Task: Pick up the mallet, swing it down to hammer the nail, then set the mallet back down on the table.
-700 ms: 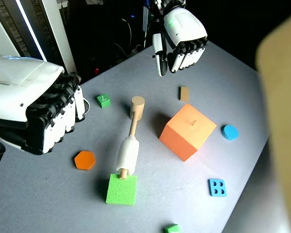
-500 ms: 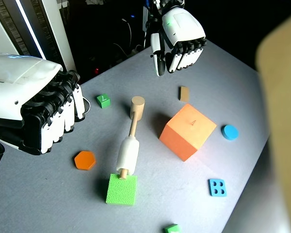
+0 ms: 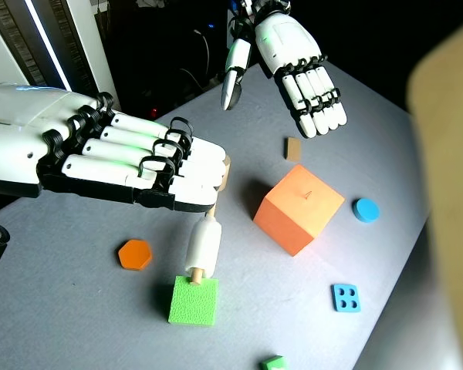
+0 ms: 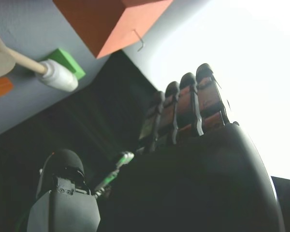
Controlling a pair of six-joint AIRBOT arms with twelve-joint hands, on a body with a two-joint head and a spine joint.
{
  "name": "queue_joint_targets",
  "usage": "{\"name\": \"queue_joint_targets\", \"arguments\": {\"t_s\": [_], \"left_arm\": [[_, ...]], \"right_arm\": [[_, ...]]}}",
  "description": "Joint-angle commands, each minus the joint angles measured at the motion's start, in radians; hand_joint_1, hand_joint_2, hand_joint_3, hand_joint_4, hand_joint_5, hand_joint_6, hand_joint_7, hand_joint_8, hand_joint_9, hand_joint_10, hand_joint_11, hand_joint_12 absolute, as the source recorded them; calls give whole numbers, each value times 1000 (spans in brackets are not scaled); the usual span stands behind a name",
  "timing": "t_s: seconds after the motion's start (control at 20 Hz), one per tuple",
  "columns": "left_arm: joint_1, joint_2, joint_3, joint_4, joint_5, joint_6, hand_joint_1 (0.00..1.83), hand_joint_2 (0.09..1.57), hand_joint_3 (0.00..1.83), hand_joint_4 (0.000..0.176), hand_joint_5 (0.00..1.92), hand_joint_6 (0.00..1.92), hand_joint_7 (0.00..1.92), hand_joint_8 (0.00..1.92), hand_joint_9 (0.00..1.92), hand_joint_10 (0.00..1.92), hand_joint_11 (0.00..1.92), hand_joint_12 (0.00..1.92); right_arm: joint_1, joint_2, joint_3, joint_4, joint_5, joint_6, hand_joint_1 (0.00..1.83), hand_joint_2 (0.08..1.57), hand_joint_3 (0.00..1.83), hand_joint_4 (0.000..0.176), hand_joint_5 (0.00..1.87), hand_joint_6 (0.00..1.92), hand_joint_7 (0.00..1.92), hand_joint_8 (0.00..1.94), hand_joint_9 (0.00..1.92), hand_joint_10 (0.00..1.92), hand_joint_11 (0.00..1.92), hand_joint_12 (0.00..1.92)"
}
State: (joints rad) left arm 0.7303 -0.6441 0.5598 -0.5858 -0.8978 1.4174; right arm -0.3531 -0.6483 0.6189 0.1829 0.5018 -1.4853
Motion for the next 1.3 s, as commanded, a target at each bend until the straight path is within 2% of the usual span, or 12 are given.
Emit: {"name": "queue_joint_targets", "arguments": {"t_s": [0.0, 0.15, 0.2, 0.3, 0.4, 0.45, 0.65, 0.7, 0.8, 0.85, 1.1, 1.25], "left_arm": [[0, 9, 3, 59, -108, -15, 0, 1044, 5, 0, 0, 0, 0, 0, 0, 0, 0, 0], [15, 9, 20, 132, -96, -76, 0, 1055, 9, 0, 0, 0, 0, 0, 0, 0, 0, 0], [22, 11, 33, 178, -87, -122, 0, 1058, 10, 0, 0, 0, 0, 0, 0, 0, 0, 0], [32, 16, 50, 240, -82, -182, 0, 1060, 10, 0, 0, 0, 0, 0, 0, 0, 0, 0], [43, 20, 73, 304, -66, -240, 0, 1052, 6, 0, 0, 0, 0, 0, 0, 0, 0, 0], [54, 24, 89, 354, -56, -290, 0, 1056, 7, 0, 0, 0, 0, 0, 0, 0, 0, 0], [77, 30, 135, 525, -31, -437, 0, 1055, 5, 0, 0, 0, 0, 0, 0, 0, 0, 0], [81, 30, 142, 562, -28, -470, 0, 1055, 5, 0, 0, 0, 0, 0, 0, 0, 0, 0], [86, 30, 152, 624, -23, -513, 0, 1053, 4, 0, 0, 0, 0, 0, 0, 0, 0, 0], [86, 30, 154, 646, -19, -524, 0, 1056, 5, 0, 0, 0, 0, 0, 0, 0, 0, 0], [83, 27, 162, 695, 50, -527, 0, 1052, 2, 0, 0, 0, 0, 0, 0, 0, 0, 0], [79, 16, 180, 690, 91, -507, 0, 1061, 6, 0, 0, 0, 0, 0, 0, 0, 0, 0]], "right_arm": [[32, -2, 14, -62, 59, 62, 97, 1099, 0, 0, 67, 4, 53, 8, 19, 7, 0, 0], [94, -26, 50, -194, -121, 164, 247, 1061, 0, 0, 53, 1, 24, 2, 0, 0, 0, 0], [131, -38, 54, -216, -256, 154, 592, 1067, 0, 0, 19, 1, 0, 0, 0, 0, 0, 0], [189, -59, 56, -216, -425, 147, 727, 1065, 0, 0, 22, 4, 0, 0, 0, 0, 0, 0], [249, -91, 66, -215, -550, 183, 1187, 1010, 0, 0, 0, 0, 0, 0, 0, 0, 0, 0], [267, -112, 75, -215, -589, 206, 1251, 995, 0, 0, 0, 0, 0, 0, 0, 0, 0, 0], [300, -208, 136, -216, -687, 247, 1177, 1043, 0, 0, 0, 0, 0, 0, 0, 0, 0, 0], [309, -237, 164, -270, -730, 343, 1177, 1043, 0, 0, 0, 0, 0, 0, 0, 0, 0, 0], [334, -297, 195, -633, -873, 681, 1221, 1037, 0, 0, 0, 0, 0, 0, 0, 0, 0, 0], [339, -317, 203, -700, -903, 750, 1220, 1030, 0, 0, 0, 0, 0, 0, 0, 0, 0, 0], [334, -382, 222, -754, -929, 845, 1236, 1024, 0, 0, 0, 0, 0, 0, 0, 0, 0, 0], [310, -440, 256, -863, -941, 1022, 1219, 1018, 0, 0, 0, 0, 0, 0, 0, 0, 0, 0]]}}
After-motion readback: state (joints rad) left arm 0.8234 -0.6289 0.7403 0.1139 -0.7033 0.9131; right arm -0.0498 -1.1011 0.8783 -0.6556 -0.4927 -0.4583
